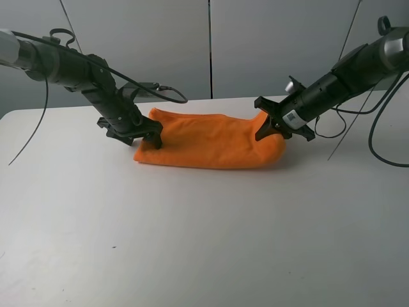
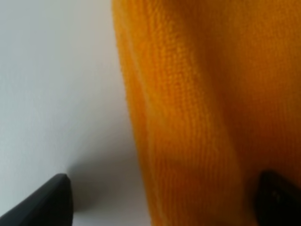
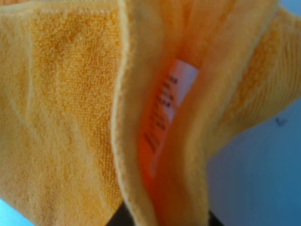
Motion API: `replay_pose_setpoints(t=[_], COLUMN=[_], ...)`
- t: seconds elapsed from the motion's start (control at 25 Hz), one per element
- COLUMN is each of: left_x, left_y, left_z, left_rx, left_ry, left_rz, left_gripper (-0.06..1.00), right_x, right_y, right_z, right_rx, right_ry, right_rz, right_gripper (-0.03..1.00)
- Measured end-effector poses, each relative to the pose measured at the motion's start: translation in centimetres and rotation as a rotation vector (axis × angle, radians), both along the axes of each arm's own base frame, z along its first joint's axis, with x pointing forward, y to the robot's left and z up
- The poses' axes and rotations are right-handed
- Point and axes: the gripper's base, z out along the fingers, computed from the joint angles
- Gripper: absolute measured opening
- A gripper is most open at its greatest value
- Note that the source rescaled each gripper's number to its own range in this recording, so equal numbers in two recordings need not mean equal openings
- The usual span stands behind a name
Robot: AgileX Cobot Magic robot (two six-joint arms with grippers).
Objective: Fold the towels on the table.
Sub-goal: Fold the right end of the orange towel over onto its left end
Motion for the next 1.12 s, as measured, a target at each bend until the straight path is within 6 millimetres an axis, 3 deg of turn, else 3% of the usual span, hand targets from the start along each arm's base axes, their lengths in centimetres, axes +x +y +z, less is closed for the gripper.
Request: replay_pose_setpoints(t=[0.28, 0.88, 1.12], left_x=[0.0, 0.1, 0.2], left_y=[0.3, 0.3, 0.3], left_z=[-0.1, -0.4, -0.4], left_rx=[0.032, 0.040, 0.041], left_ry=[-0.002, 0.007, 0.007], left_rz=[0.008, 0.018, 0.018], left_gripper=[1.00, 1.00, 1.00], right_x=[0.1, 0.0, 0.9], right_y=[0.0, 0.2, 0.8], right_z=[1.8, 1.9, 3.8], right_rx=[0.005, 0.040, 0.099], right_ry=[-0.042, -0.023, -0.028], right_rz=[-0.001, -0.007, 0.024], right_gripper=[0.04, 0.04, 0.04])
